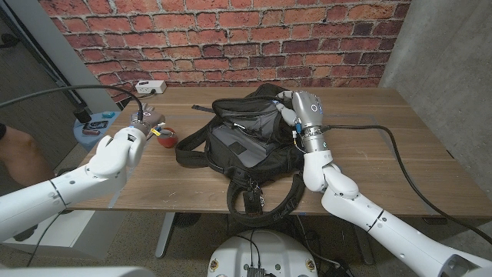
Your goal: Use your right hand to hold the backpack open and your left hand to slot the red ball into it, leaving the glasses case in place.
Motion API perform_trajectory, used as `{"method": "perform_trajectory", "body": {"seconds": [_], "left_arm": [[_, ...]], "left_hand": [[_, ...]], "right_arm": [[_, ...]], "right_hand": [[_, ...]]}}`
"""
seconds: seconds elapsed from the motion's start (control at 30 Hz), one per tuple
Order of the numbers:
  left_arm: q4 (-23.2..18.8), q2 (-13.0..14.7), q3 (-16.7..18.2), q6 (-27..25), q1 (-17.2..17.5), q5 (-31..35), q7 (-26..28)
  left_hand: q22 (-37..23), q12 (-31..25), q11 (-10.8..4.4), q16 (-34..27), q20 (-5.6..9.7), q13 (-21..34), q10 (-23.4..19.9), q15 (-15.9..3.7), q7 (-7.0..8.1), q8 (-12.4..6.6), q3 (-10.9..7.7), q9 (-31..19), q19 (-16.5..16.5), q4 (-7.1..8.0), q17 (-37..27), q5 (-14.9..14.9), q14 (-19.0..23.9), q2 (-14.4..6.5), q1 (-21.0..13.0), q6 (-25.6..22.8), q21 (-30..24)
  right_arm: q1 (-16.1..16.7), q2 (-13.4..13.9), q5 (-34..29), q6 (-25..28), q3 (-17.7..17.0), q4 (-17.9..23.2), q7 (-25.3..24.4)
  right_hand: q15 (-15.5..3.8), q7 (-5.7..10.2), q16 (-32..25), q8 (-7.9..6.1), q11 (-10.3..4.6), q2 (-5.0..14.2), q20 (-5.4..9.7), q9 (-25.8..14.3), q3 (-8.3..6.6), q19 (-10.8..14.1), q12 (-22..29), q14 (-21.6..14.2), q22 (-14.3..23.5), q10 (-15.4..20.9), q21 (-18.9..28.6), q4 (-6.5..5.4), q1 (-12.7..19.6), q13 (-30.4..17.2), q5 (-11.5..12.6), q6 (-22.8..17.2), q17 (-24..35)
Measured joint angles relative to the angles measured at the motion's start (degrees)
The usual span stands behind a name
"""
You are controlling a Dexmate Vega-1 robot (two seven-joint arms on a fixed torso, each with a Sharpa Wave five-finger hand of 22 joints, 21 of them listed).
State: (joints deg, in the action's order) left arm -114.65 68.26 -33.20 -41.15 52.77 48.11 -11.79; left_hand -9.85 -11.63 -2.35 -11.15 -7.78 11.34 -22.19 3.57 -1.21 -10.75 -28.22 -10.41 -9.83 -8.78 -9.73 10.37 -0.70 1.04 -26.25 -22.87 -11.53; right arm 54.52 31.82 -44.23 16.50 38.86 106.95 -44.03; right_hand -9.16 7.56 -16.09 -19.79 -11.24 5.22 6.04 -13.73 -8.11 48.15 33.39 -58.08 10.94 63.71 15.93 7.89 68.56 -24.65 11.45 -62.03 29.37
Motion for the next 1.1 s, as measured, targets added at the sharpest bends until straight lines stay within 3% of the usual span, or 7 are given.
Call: {"method": "perform_trajectory", "body": {"seconds": [0.17, 0.5, 1.1], "left_arm": [[0.3, -0.2, 0.0, 0.5, -0.2, 0.8, -1.4], [0.0, 0.1, 0.3, 0.7, 0.1, 1.6, -2.8], [-0.1, 0.5, 1.1, -0.6, 1.8, 3.7, -4.9]], "left_hand": [[0.0, 0.2, 0.81, 0.0, 0.00, 0.0, 1.4, 0.03, -0.96, 0.38, 0.00, 0.0, 0.0, 0.00, 0.0, 0.0, 0.0, -0.1, -0.7, 1.6, 0.0], [0.0, 0.7, 1.94, 0.5, -0.64, 0.3, 4.2, 1.15, -1.25, 0.66, -0.16, -0.1, 0.0, -0.16, 0.0, 0.0, -0.7, 0.2, -0.9, 4.9, 0.0], [0.0, 0.7, 2.24, 0.5, -1.24, 0.3, 5.7, 1.76, -1.86, 0.66, -0.31, -0.1, 0.0, -0.31, 0.0, 0.0, -1.4, 0.3, -1.4, 7.5, 0.3]], "right_arm": [[0.3, 0.2, 0.2, 0.0, -0.3, 0.2, -0.1], [0.5, 0.3, 0.4, 0.1, -0.4, 0.3, -0.3], [0.9, 0.3, 0.4, 0.7, -0.5, 0.8, -0.3]], "right_hand": [[-0.16, 0.00, 0.0, 0.16, 0.00, 0.00, 0.00, 0.0, 0.00, 0.0, 0.0, -0.3, 0.0, 0.0, 0.0, 0.00, 0.0, 0.0, 0.0, 0.0, 0.0], [-0.16, 0.00, 0.2, 0.28, 0.00, 0.00, 0.00, 0.0, 0.23, 0.0, 0.0, -0.3, 0.0, 0.0, 0.0, -0.23, 0.0, 0.0, 0.0, 0.0, 0.3], [-0.36, 0.00, 0.8, 0.05, 0.00, 0.00, 0.00, 0.0, 0.23, 0.0, -0.4, -0.5, 0.0, 0.0, 0.0, -0.23, 0.0, 0.0, -0.1, 0.0, 0.5]]}}
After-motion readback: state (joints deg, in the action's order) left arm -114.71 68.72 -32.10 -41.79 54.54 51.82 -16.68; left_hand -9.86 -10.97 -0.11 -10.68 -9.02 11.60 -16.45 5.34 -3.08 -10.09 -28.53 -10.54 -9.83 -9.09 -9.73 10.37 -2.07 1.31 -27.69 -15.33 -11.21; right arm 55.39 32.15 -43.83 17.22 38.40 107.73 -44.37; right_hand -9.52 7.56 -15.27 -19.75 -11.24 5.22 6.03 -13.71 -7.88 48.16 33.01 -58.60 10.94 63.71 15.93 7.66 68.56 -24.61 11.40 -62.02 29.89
